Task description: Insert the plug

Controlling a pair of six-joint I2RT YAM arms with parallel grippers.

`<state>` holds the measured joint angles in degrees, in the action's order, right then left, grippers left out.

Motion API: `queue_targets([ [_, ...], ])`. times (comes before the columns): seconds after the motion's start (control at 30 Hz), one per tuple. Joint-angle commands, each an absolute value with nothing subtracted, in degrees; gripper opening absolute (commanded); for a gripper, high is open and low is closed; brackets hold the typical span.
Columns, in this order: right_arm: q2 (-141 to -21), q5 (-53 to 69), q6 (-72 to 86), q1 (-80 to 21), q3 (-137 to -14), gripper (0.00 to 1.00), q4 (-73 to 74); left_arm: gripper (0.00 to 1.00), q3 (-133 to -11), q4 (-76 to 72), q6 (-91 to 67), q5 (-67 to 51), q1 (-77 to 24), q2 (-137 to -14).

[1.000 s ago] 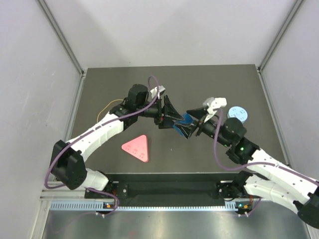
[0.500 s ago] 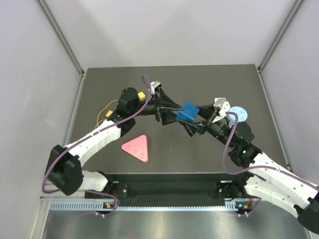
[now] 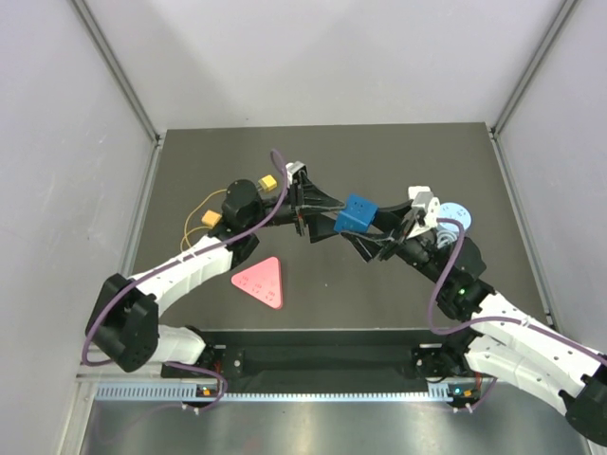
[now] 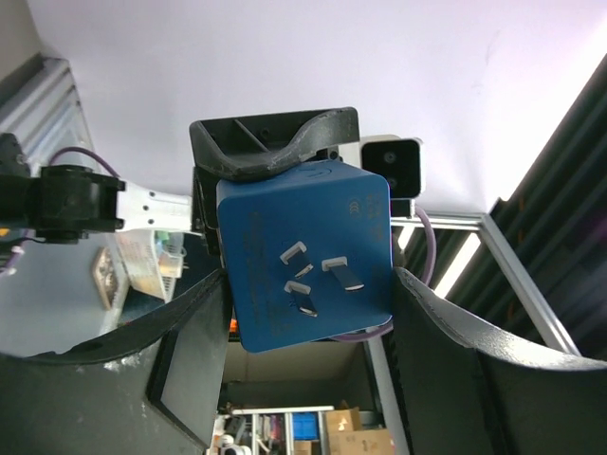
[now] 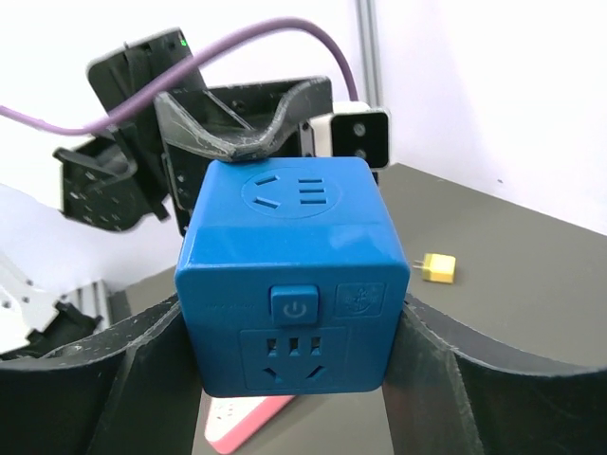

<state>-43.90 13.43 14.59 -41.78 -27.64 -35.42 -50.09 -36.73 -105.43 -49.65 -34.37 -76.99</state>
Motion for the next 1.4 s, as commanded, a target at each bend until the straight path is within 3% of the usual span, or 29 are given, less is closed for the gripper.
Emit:
queue_targets([
  [0.0,-42.9,12.7,19.1,-40.3,-28.6,0.63,-45.2,0.0,-48.9,-53.9,-111.2,-49.1,-34.3,-75.8],
  [0.17,-43.6,13.6,19.5,-40.3,-29.8,0.63,-45.6,0.0,-48.4,-57.6,-114.2,-48.5,-34.3,-76.3],
  [0.43,-45.5,14.9,20.8,-40.0,-31.8,0.77,-44.2,0.0,-49.6,-57.1,-113.6,-49.6,-34.3,-76.4],
  [0.8,-44.7,14.9,15.0,-39.8,-34.6,0.82,-36.8,0.0,-50.3,-52.6,-110.6,-51.4,-34.2,-76.1],
  [1.0,-44.7,15.5,10.6,-39.8,-37.4,0.79,-30.9,0.0,-50.1,-50.4,-109.6,-51.9,-34.3,-75.7],
  [1.1,-44.6,16.3,9.7,-39.9,-38.0,0.67,-29.9,0.0,-50.3,-50.0,-109.5,-52.0,-34.2,-75.6],
  [1.13,-44.6,16.7,9.6,-39.8,-38.0,0.46,-30.0,0.0,-50.4,-50.0,-109.5,-52.0,-34.3,-75.7],
  [1.17,-44.8,17.0,9.5,-39.8,-37.9,0.38,-30.1,0.02,-50.8,-50.0,-109.5,-52.6,-34.3,-75.8],
  [1.2,-44.8,17.9,9.5,-39.8,-38.0,0.26,-30.1,0.15,-50.9,-50.0,-109.7,-52.9,-34.3,-76.0],
  [1.23,-44.8,18.5,9.5,-39.8,-38.0,0.21,-30.2,0.32,-50.8,-49.9,-109.9,-53.0,-34.2,-75.9],
  [1.27,-44.7,18.9,9.8,-39.7,-38.1,0.15,-30.1,0.67,-50.8,-49.7,-109.3,-53.2,-34.2,-75.9],
  [1.33,-44.6,19.7,10.5,-39.8,-38.0,0.0,-29.9,0.88,-51.1,-45.7,-107.2,-53.4,-34.2,-75.7],
  [1.37,-44.3,19.4,10.8,-39.8,-37.9,0.0,-29.9,0.89,-51.4,-42.9,-103.7,-53.6,-34.2,-75.2],
])
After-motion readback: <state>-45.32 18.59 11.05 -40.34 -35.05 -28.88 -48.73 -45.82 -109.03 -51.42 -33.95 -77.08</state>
